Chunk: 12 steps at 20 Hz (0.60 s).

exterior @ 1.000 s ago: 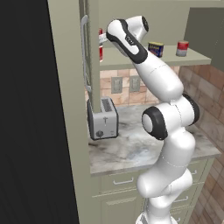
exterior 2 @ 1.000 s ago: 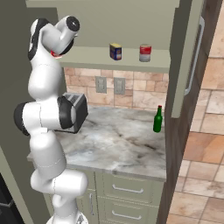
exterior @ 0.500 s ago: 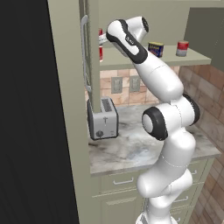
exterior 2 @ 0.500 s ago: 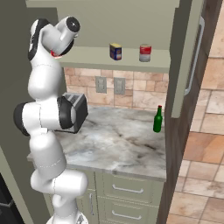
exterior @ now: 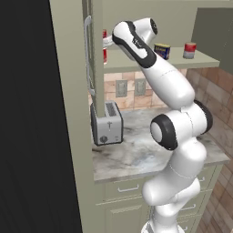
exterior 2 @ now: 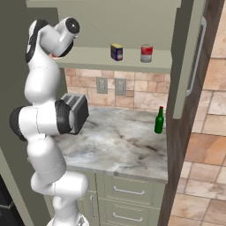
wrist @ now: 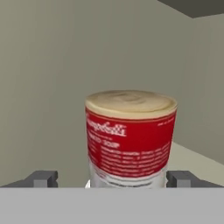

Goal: Stack two cans on top of the other two cans in the cabinet.

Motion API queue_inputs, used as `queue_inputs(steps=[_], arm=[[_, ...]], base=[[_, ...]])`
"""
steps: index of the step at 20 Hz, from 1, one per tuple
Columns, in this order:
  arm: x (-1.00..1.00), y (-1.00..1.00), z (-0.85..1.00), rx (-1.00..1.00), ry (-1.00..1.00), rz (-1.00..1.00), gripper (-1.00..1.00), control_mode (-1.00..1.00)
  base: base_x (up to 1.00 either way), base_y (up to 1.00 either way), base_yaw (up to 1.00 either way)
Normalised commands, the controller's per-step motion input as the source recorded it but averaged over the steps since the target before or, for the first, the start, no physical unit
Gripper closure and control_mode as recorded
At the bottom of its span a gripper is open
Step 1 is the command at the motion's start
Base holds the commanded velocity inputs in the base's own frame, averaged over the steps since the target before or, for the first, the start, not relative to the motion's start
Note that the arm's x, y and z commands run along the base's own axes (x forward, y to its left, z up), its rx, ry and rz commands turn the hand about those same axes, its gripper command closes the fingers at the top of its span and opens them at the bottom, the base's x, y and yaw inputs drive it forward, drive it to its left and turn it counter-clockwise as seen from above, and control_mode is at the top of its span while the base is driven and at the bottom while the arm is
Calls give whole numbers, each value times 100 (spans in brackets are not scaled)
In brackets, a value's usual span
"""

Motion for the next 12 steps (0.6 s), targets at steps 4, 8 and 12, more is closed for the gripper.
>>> queue_inputs(steps=[4,8,12], arm=[[-15,-13,-2,0,0,-7,-100,-100],[-2,-14,-5,0,0,-8,-100,-100],[-13,-19,-1,0,0,-10,-100,-100]], base=[[0,0,0],[0,0,0],[0,0,0]])
